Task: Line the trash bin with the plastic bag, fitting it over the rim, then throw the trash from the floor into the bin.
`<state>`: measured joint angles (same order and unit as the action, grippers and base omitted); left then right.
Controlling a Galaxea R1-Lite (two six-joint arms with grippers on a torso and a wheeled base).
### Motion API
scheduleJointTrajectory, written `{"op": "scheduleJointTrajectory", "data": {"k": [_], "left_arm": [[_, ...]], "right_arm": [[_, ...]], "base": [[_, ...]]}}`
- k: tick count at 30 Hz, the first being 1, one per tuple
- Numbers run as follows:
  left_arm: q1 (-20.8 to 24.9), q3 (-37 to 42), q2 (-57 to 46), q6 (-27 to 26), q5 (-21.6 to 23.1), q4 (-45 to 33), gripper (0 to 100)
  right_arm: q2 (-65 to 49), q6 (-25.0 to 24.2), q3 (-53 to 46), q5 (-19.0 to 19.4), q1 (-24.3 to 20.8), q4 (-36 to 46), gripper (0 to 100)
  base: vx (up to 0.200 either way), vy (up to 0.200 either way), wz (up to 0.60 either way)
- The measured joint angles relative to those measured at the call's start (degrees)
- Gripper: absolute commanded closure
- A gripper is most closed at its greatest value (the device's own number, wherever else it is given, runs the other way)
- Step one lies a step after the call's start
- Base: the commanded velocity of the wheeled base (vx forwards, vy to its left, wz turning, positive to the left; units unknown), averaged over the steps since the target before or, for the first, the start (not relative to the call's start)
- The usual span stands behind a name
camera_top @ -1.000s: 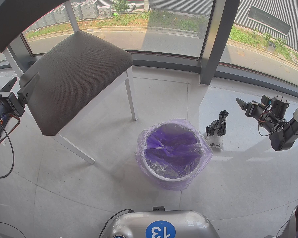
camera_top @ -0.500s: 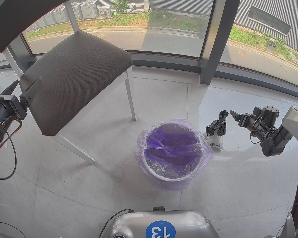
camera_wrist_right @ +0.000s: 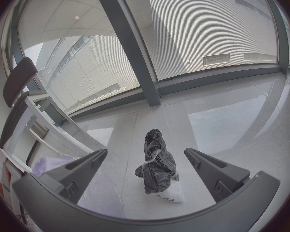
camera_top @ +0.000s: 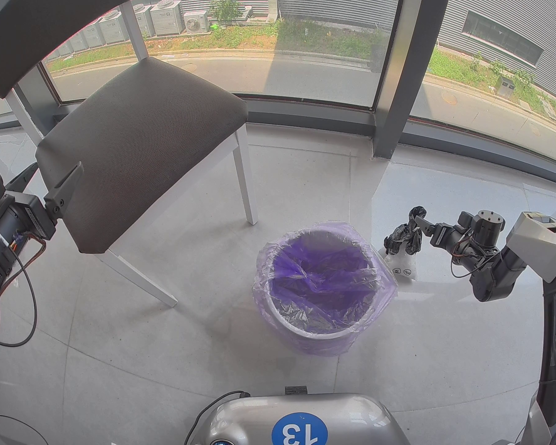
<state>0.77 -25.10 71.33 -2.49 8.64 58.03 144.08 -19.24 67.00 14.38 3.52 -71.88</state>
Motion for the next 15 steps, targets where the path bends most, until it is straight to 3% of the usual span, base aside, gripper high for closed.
{"op": "scheduleJointTrajectory", "data": {"k": [8, 15], "left_arm": [[0.0, 0.9, -0.3, -0.2, 0.0, 0.0, 0], [0.0, 1.4, -0.8, -0.2, 0.0, 0.0, 0]], "right_arm": [[5.8, -0.7, 4.3, -0.9, -1.3, -3.7, 0], [12.5, -1.1, 10.9, -4.6, -2.8, -8.0, 0]], "base": [[0.000, 0.000, 0.00], [0.000, 0.000, 0.00]]}}
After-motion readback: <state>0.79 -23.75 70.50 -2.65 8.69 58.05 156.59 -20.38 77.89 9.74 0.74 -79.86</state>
